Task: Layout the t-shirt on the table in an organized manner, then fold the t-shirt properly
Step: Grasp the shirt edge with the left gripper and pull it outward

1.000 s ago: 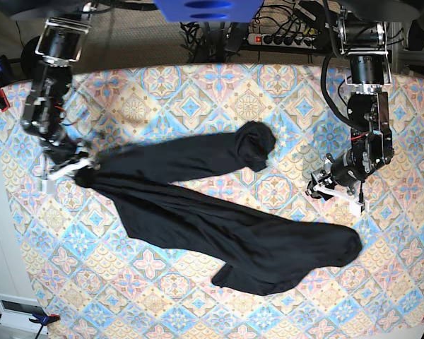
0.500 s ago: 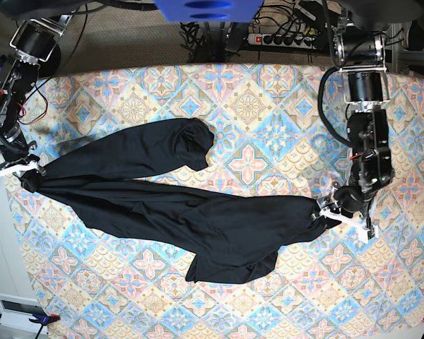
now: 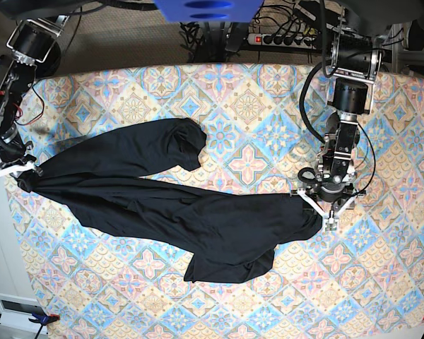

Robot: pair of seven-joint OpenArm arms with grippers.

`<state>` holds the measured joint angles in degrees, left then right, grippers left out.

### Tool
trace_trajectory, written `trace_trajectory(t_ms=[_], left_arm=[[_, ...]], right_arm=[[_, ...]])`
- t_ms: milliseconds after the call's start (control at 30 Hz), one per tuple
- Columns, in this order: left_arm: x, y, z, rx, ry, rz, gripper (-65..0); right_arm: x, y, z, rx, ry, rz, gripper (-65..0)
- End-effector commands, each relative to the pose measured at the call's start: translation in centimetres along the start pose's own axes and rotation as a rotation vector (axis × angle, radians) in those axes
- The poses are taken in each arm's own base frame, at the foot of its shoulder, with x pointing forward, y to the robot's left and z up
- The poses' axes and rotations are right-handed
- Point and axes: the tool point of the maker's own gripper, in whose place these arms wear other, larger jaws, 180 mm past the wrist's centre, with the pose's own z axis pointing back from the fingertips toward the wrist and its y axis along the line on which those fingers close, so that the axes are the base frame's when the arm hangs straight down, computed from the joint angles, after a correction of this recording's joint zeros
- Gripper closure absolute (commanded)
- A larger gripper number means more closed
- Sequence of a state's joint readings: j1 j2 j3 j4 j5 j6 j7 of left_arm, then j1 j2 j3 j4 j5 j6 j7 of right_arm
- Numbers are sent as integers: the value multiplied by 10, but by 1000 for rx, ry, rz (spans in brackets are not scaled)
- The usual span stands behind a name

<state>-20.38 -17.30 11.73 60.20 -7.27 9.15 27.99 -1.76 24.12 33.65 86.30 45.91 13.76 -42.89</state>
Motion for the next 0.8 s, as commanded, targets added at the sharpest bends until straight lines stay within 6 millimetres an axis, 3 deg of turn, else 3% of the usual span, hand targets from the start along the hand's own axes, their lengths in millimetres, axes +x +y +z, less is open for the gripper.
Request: trace_trajectory(t_ms=[0, 67, 267, 400, 467, 500, 600, 767], left_arm=[[29, 1, -1, 4, -69, -18, -347], [31, -18, -3, -24, -76, -56, -346], [41, -41, -3, -61, -97, -82, -317], [44, -50, -2, -78, -104, -114, -141], [56, -47, 3, -79, -135, -94, -47], [65, -48, 7, -89, -161, -86, -19], [85, -53, 33, -168, -199, -134, -26], [114, -46, 94, -290, -301, -41, -30]], right_arm=[[26, 2, 4, 12, -69, 29, 0], [27, 3, 4, 12, -70, 30, 0], [26, 4, 3, 16, -68, 30, 0], [26, 4, 3, 15, -67, 31, 0], [26, 4, 3, 15, -67, 31, 0], [27, 4, 3, 16, -69, 30, 0], [26, 3, 2, 13, -66, 27, 0], [25, 3, 2, 12, -65, 26, 0]])
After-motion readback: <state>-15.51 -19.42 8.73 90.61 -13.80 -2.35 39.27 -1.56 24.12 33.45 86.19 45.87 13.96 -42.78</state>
